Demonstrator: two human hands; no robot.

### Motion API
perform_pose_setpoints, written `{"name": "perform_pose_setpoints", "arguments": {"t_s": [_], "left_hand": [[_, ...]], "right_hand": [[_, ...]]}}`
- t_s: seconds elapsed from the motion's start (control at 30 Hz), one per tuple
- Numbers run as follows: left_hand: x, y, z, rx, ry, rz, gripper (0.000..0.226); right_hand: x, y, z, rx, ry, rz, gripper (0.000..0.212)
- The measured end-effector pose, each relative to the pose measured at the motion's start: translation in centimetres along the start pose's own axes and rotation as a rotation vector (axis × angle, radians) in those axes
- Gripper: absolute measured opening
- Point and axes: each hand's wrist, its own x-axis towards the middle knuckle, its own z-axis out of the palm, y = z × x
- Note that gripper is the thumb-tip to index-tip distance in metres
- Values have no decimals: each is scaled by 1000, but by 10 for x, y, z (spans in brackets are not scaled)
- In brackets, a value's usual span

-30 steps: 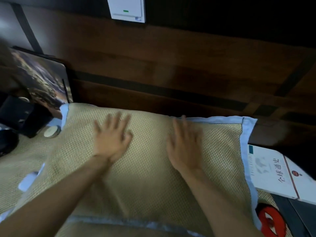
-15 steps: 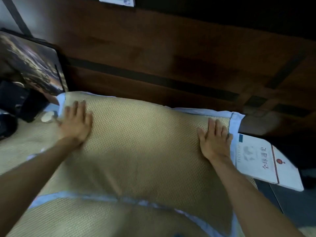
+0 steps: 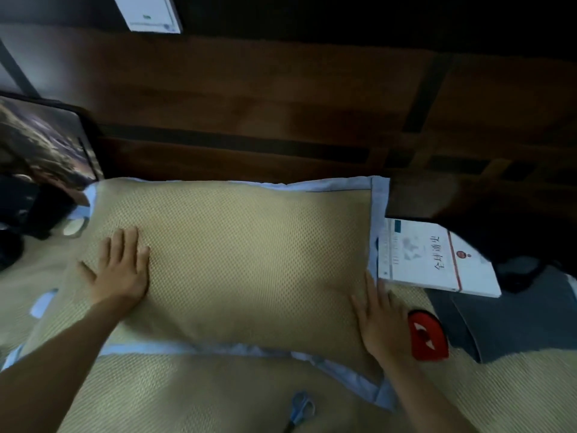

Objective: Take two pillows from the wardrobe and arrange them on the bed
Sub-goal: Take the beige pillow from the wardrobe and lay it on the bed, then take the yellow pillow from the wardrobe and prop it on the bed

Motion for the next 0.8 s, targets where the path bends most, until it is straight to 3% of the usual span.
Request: {"name": "perform_pose_setpoints", "arguments": {"t_s": [0.07, 0.2, 0.33, 0.43, 0.6, 0.8], "left_hand": [[-29, 38, -14, 10, -75, 20, 64], [-144, 127, -44, 4, -179, 317, 67], [-253, 209, -77, 61, -193, 588, 63], [-326, 285, -99, 76, -192, 769, 63], [-462, 417, -108, -89, -216, 1087, 62], [-680, 539, -107, -228, -275, 1536, 62]], "right_hand": [[-12, -9, -15, 41, 4, -36, 65], [-59, -19, -76, 231, 9, -167, 60], [-137, 35, -139, 144, -23, -230, 34], [-206, 104, -185, 114, 44, -118, 34], [-361, 236, -248, 21, 224, 84, 41], [-607, 368, -291, -9, 398, 565, 44]]}}
